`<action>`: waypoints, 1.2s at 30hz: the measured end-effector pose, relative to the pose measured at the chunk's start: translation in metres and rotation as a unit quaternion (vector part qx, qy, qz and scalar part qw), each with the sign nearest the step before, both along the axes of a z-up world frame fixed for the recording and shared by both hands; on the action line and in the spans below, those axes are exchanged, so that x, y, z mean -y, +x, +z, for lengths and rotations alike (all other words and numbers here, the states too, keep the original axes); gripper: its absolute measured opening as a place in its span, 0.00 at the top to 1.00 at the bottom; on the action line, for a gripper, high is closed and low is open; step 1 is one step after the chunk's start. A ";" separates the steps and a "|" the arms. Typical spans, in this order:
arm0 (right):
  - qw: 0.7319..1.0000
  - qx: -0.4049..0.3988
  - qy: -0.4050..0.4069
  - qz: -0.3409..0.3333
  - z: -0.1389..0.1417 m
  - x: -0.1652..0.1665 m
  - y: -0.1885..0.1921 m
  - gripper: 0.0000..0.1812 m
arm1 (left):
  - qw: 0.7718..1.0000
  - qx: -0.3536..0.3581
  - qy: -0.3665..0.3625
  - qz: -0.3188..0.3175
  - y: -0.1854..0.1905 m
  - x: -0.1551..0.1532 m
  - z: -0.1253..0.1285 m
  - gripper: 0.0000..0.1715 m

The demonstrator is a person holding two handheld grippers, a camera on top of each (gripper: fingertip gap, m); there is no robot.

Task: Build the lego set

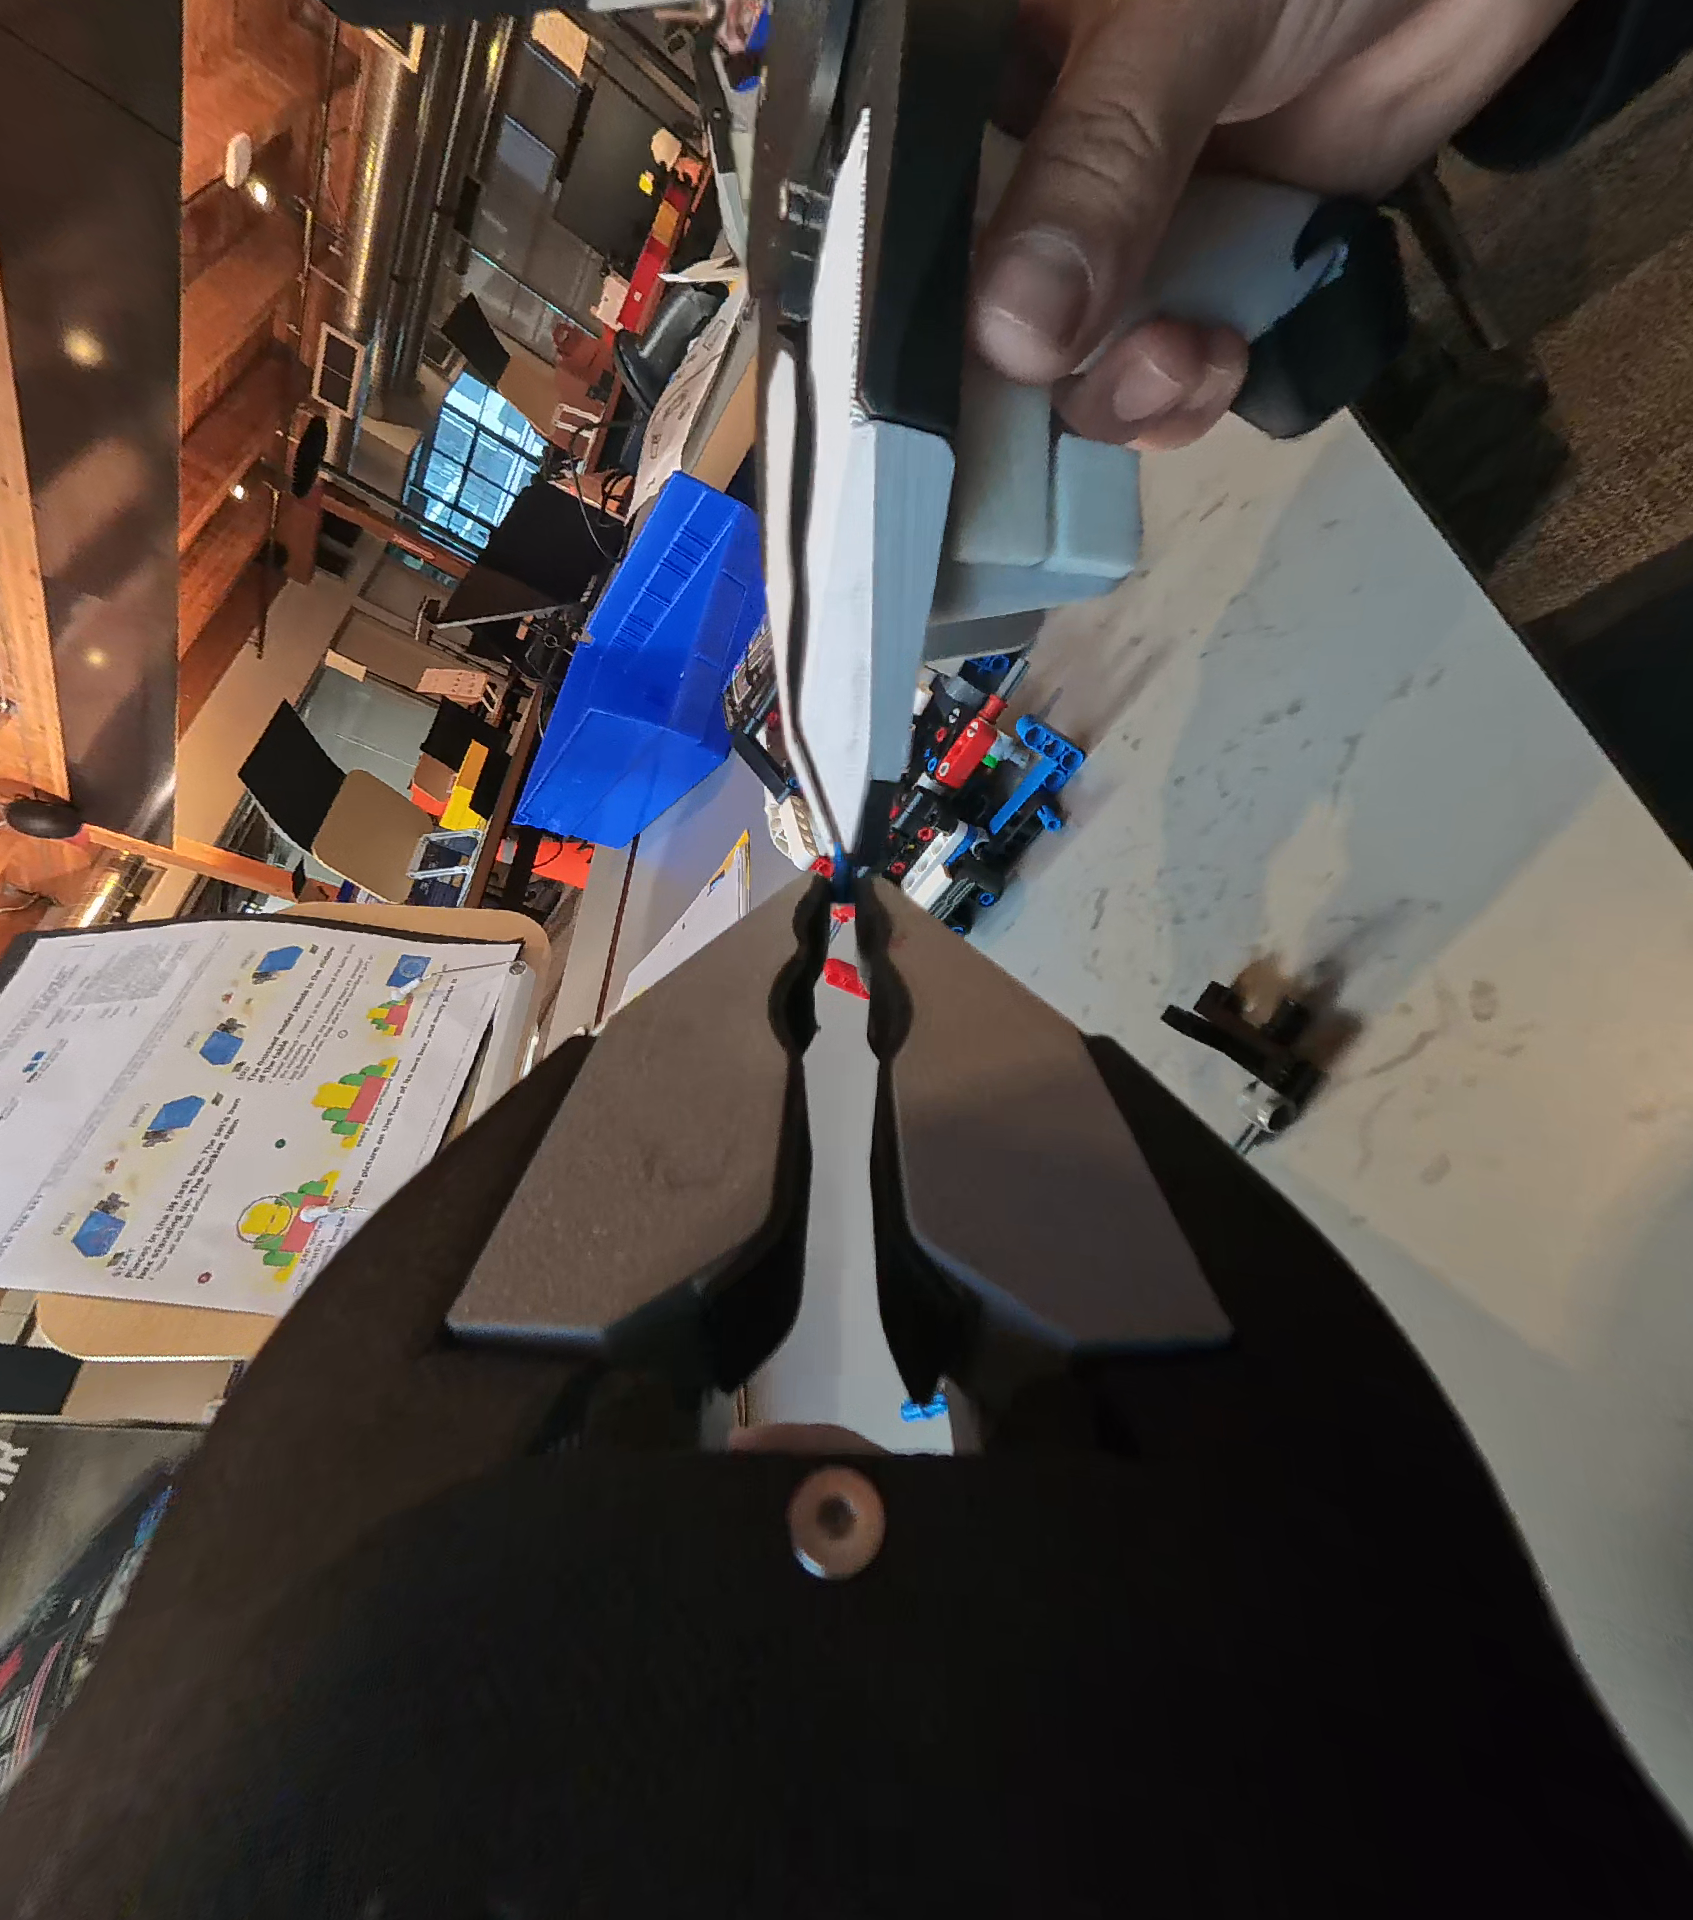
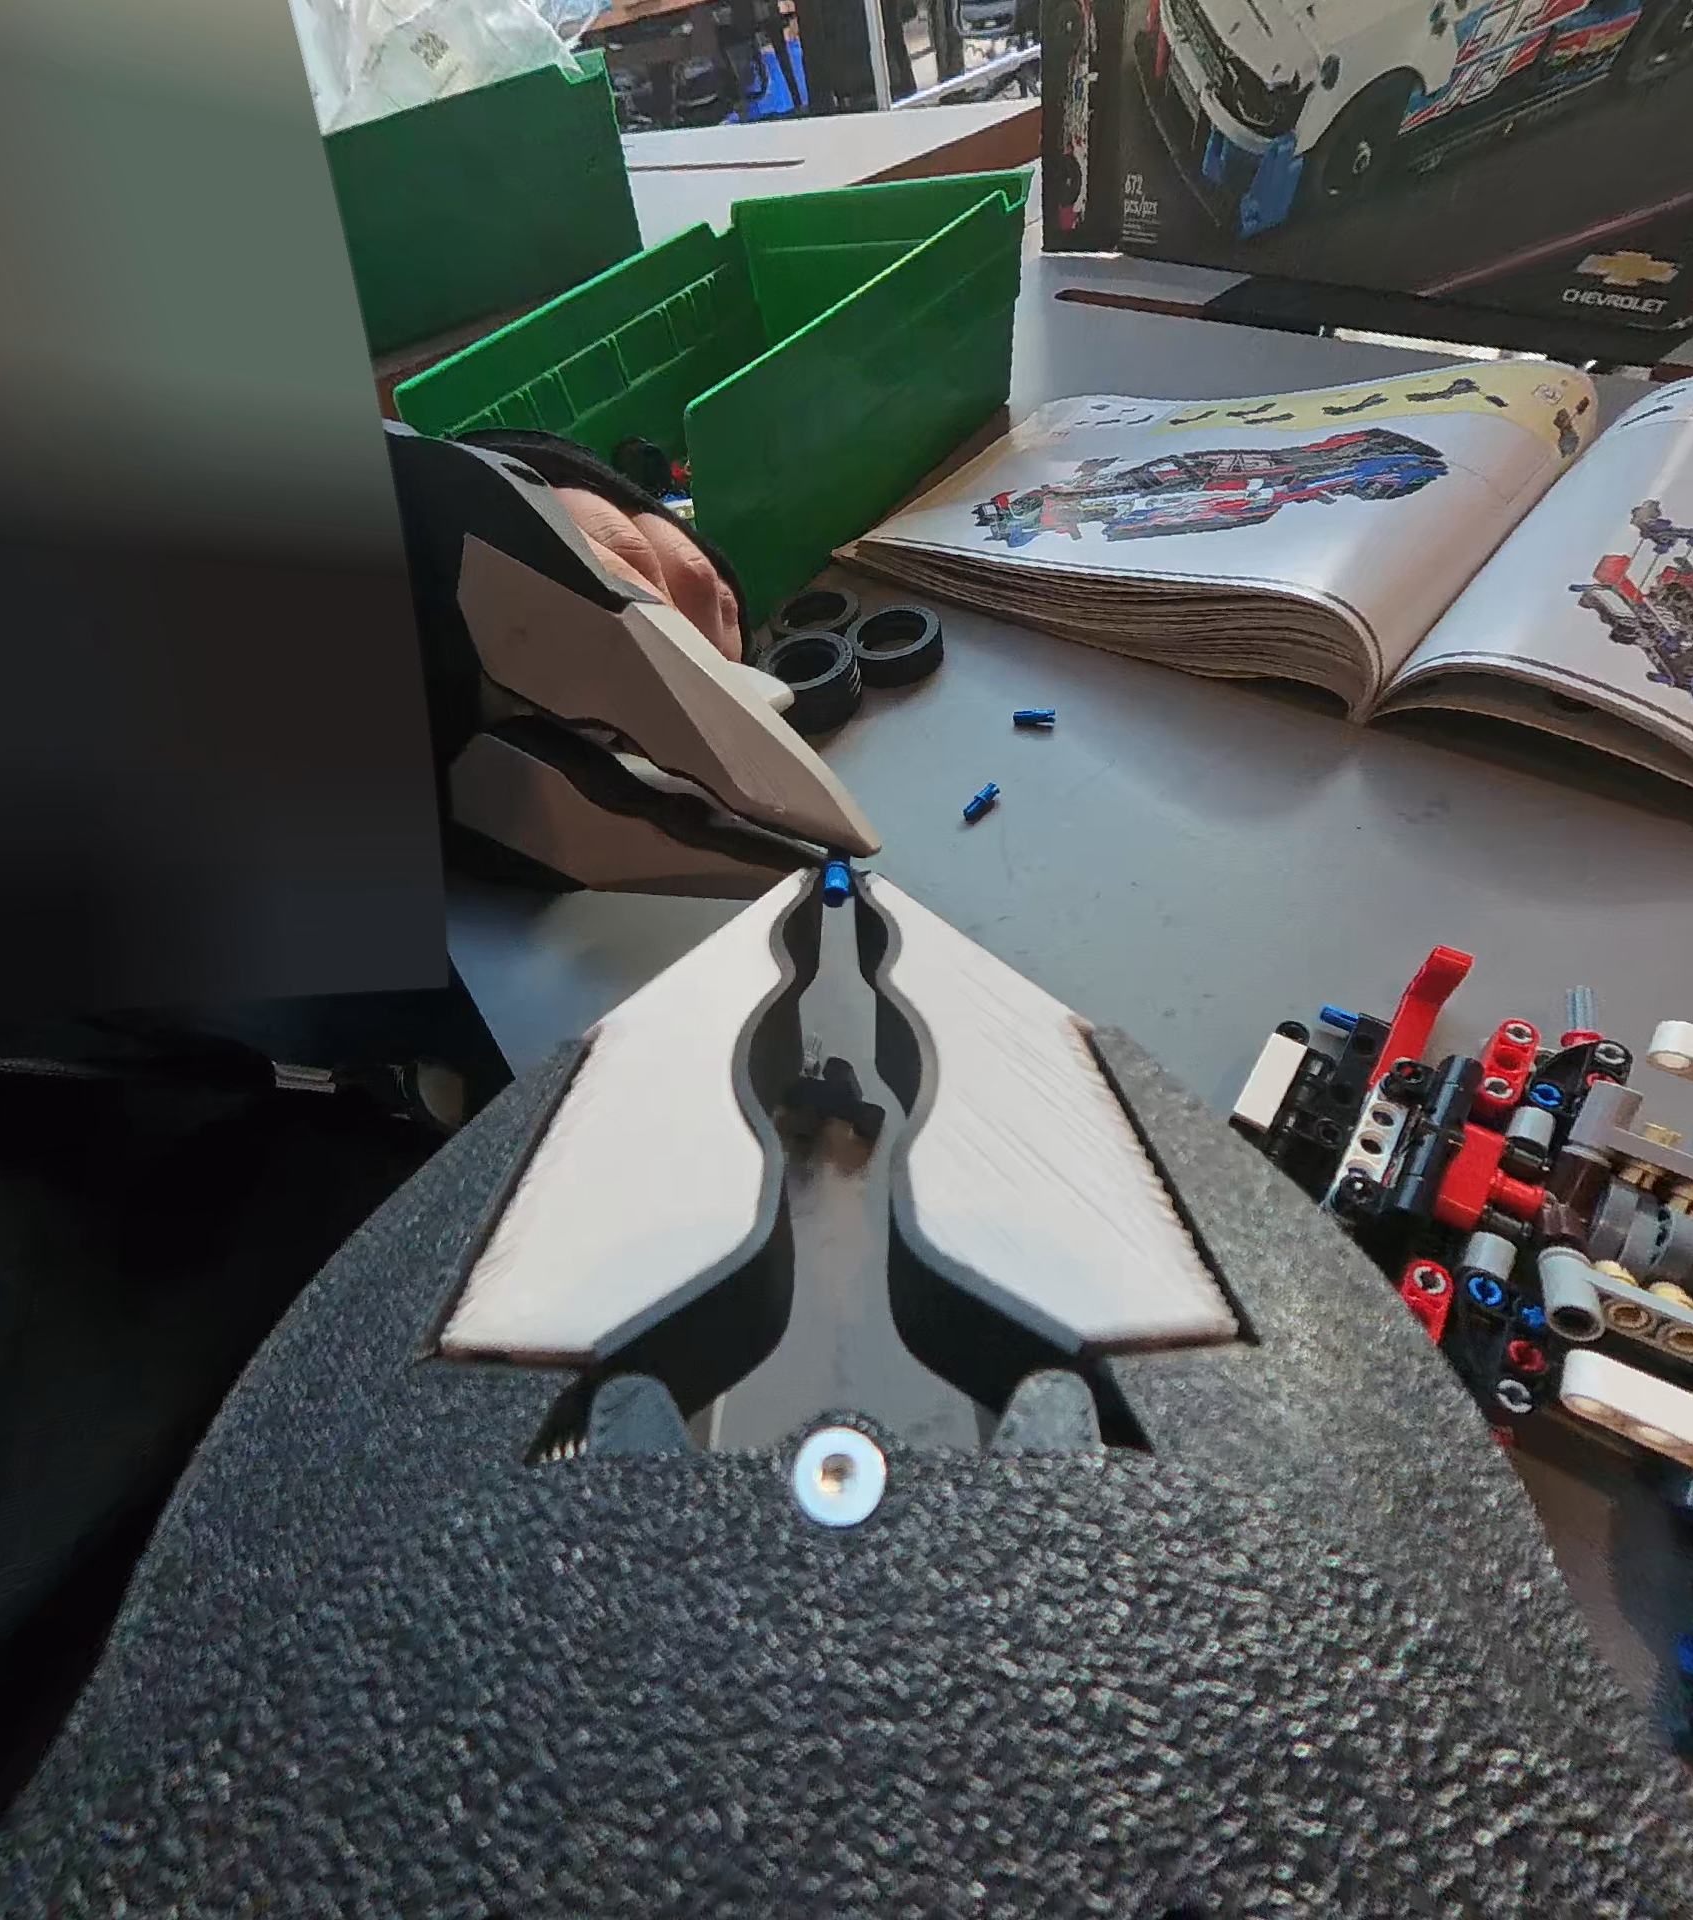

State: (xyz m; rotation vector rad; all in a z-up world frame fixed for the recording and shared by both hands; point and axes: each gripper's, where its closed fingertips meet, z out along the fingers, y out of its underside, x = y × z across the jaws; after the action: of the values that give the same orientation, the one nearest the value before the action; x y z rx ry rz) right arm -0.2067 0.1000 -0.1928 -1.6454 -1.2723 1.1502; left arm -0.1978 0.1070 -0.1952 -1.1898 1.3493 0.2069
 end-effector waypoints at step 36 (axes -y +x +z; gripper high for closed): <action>0.993 -0.012 0.079 -0.091 -0.009 -0.008 0.014 0.98 | 0.993 0.035 -0.117 0.009 -0.009 -0.005 -0.021 0.93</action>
State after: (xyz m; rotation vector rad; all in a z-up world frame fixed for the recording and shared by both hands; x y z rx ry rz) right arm -0.1932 0.1084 -0.2019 -1.5893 -1.1421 0.9339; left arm -0.2068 0.1119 -0.2166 -1.3917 1.3270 0.0195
